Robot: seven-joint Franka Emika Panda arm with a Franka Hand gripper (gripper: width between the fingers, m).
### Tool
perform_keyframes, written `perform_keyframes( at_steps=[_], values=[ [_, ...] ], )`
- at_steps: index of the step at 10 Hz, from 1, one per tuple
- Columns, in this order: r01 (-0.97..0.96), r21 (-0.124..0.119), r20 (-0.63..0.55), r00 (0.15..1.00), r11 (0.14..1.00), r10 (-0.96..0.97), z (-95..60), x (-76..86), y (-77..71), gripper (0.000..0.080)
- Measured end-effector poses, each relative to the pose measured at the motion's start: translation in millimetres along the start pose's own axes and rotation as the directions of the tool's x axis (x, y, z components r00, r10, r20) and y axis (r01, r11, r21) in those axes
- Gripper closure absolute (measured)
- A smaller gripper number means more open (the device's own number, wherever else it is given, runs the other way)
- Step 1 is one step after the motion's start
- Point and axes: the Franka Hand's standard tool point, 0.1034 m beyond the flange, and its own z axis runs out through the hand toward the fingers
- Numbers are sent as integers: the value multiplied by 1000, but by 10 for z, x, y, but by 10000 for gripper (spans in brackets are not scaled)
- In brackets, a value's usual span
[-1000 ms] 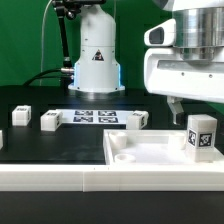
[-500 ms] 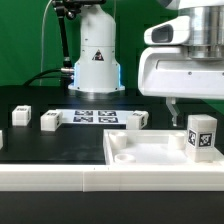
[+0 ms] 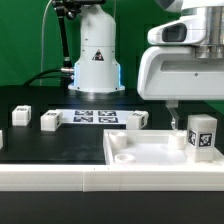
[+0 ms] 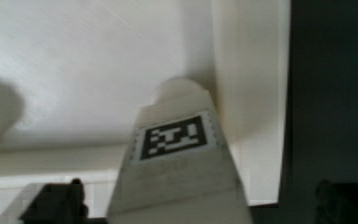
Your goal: Assemble one leg
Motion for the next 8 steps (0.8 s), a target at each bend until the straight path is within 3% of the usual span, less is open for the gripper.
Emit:
perform_keyframes(
  at_steps=[2, 3, 4, 5, 6, 8],
  values=[
    [-4, 0, 0, 1000, 1000, 4, 0, -1, -6, 150],
    [-4, 0, 0, 1000, 1000, 4, 0, -1, -5, 269],
    [-4, 0, 0, 1000, 1000, 4, 0, -1, -5, 269],
    [-7, 0, 0, 1000, 1000, 7, 0, -1, -5, 445],
    [-20, -1, 0, 1000, 1000, 20, 0, 2, 9, 508],
    [-22, -1, 0, 1000, 1000, 22, 2, 2, 12, 508]
  ],
)
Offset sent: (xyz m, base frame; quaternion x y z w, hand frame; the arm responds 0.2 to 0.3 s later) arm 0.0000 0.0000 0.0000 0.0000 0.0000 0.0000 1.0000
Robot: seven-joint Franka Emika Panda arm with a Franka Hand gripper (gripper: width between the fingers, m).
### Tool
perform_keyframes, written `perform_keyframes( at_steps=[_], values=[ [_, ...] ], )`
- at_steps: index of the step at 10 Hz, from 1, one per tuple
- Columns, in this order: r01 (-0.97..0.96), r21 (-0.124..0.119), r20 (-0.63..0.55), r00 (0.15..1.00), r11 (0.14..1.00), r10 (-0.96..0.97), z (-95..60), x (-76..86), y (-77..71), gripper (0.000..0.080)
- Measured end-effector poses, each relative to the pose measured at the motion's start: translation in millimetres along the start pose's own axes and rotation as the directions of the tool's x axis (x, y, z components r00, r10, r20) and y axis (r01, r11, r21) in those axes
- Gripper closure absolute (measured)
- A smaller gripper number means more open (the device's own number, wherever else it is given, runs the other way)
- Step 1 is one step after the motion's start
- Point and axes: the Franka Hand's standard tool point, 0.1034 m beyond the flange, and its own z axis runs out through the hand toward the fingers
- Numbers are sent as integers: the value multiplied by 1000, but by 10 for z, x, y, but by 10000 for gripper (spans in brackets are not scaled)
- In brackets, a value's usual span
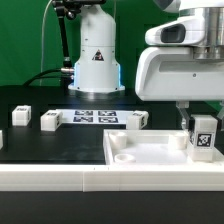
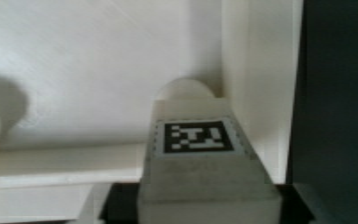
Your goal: Assemble one leg
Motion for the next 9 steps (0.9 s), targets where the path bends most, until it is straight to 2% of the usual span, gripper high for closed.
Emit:
perform_keyframes(
  at_steps=[2, 6, 9],
  values=[
    [-231, 22, 10, 973, 973, 231, 0, 5, 22, 508],
    [-550, 33, 24, 835, 834, 550, 8, 6, 49, 508],
    [-794, 30, 11, 607, 607, 794, 17, -16, 33, 508]
  ],
)
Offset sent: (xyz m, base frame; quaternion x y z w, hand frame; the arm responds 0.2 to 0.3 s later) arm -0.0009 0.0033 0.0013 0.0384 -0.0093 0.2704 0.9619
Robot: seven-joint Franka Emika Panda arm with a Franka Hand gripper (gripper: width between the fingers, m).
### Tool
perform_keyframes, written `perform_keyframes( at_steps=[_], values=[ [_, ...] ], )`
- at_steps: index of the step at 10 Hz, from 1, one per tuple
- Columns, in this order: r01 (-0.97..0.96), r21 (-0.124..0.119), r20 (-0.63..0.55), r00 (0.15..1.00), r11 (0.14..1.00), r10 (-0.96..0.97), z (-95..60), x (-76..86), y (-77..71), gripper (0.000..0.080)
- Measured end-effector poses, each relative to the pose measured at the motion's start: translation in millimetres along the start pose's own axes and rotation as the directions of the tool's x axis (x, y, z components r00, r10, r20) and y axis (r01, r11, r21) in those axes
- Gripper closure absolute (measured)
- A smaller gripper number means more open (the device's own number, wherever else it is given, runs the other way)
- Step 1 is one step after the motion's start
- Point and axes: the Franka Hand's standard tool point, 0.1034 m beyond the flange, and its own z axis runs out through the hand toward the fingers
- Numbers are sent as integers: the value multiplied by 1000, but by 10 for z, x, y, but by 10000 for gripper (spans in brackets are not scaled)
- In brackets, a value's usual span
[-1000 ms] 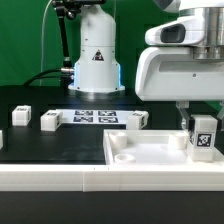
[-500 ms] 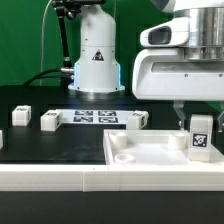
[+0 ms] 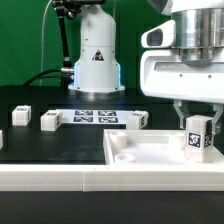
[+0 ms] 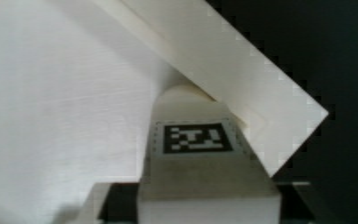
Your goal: Assemble one leg
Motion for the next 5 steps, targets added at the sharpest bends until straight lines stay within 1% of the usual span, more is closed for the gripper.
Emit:
perform_keyframes(
  at_steps=[1, 2, 3, 5],
  values=[
    [-137, -2, -9, 991, 991, 137, 2, -23, -2, 508],
    [-243, -3, -22, 970, 970, 243, 1, -50, -10, 508],
    [-322, -1, -35, 946, 947, 322, -3, -40, -9, 508],
    [-363, 4, -6, 932, 932, 363, 1, 11, 18, 507]
  ],
)
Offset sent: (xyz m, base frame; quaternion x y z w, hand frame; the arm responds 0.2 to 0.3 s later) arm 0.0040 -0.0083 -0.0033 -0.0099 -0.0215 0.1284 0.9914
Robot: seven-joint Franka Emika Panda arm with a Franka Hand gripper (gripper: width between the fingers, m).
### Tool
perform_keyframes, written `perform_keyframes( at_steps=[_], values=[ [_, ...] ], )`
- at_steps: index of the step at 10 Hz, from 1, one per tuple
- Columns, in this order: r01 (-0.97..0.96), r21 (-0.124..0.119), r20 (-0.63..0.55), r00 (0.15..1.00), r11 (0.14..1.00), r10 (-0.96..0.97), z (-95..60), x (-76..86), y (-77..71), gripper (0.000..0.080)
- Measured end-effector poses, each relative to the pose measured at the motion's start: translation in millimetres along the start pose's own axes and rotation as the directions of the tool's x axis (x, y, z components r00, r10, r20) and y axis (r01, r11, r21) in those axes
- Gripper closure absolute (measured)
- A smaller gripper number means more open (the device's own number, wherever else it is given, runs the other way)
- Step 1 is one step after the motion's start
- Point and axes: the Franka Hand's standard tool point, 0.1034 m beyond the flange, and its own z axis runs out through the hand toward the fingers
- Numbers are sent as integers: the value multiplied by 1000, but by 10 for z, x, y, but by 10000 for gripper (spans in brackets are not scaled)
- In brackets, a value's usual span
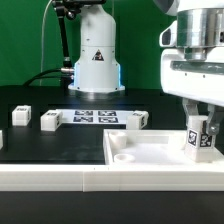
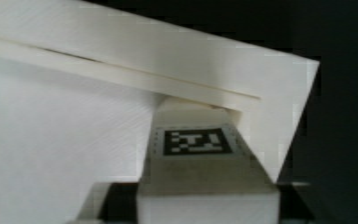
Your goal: Assemble one leg
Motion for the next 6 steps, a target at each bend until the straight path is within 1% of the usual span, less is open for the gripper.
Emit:
perform_keyframes(
  at_steps=[2, 3, 4, 5, 6],
  values=[
    [18, 1, 1, 1000, 1000, -18, 0, -29, -3, 507],
    [53, 1, 1, 999, 999, -53, 0, -28, -4, 323],
    [92, 1, 1, 996, 996, -92, -2, -31, -5, 323],
    [182, -1, 1, 983, 983, -182, -5, -33, -9, 179],
    [311, -12, 5, 950, 950, -311, -6, -51, -3, 159]
  ],
)
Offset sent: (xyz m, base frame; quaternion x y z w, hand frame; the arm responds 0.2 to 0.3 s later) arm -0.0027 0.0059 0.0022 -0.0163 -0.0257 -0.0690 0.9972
